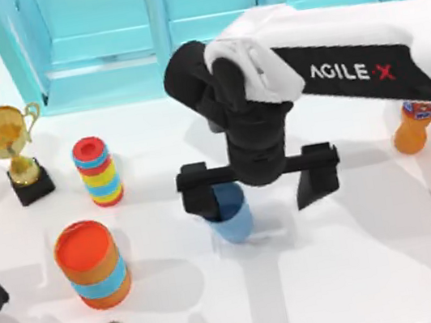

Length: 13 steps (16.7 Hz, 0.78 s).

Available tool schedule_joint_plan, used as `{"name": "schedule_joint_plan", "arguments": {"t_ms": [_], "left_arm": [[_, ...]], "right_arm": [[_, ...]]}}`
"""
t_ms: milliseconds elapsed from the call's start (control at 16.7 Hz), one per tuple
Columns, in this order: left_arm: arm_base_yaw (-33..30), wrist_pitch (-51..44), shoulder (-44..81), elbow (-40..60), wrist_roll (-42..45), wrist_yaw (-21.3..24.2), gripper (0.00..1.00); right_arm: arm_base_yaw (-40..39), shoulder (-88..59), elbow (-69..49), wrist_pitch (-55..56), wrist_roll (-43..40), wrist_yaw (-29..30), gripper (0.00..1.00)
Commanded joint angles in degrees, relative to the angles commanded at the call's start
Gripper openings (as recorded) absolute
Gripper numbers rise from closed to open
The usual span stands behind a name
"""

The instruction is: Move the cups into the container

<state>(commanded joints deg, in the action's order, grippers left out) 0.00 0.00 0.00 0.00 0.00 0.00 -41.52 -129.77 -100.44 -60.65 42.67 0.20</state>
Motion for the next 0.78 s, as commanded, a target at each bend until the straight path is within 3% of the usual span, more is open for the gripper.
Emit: {"name": "schedule_joint_plan", "arguments": {"t_ms": [120,780], "left_arm": [[0.0,0.0,0.0,0.0,0.0,0.0,1.0],[0.0,0.0,0.0,0.0,0.0,0.0,1.0]], "right_arm": [[0.0,0.0,0.0,0.0,0.0,0.0,1.0],[0.0,0.0,0.0,0.0,0.0,0.0,0.17]]}}
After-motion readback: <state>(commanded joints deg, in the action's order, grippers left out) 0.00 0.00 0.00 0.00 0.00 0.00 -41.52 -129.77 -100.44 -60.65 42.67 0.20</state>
